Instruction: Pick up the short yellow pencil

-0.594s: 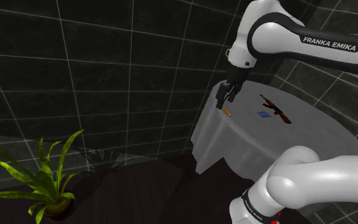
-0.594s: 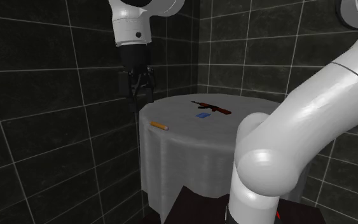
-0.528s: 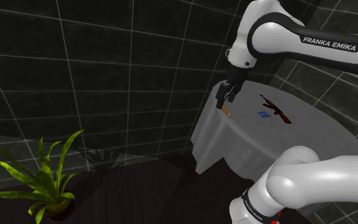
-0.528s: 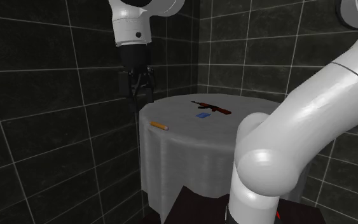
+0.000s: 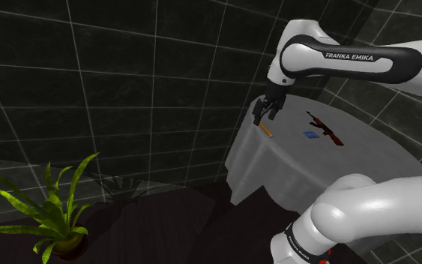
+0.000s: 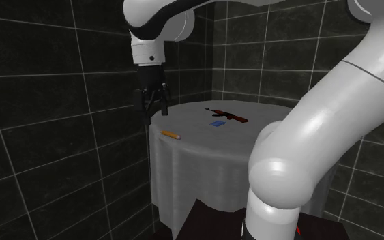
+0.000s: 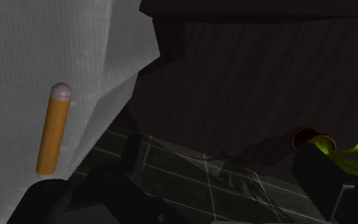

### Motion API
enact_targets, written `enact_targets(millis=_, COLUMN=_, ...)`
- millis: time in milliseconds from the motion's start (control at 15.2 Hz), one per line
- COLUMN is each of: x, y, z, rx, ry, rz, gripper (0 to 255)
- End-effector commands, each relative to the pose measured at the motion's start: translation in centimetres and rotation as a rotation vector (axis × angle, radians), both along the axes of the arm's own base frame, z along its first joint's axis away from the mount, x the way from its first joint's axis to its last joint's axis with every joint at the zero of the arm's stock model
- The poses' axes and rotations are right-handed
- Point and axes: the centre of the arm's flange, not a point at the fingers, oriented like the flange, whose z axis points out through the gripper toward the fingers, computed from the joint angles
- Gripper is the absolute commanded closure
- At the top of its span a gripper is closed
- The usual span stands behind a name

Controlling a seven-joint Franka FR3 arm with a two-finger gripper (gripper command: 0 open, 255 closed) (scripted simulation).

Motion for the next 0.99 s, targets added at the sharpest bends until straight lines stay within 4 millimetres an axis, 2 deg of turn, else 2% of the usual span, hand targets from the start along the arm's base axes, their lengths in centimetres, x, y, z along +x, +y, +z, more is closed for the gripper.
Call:
enact_targets(millis=0, x=0.8, y=-2.1, z=-1.2, rx=-0.006, ry=-0.008, rz=-0.041, gripper=0)
enact_targets(millis=792, x=4.2, y=-15.7, z=-7.5, rx=-0.04, ry=-0.05, rz=-0.282, gripper=0)
enact_targets(millis=924, x=4.2, y=-15.7, z=-8.0, rx=-0.04, ry=-0.05, rz=-0.283, gripper=0)
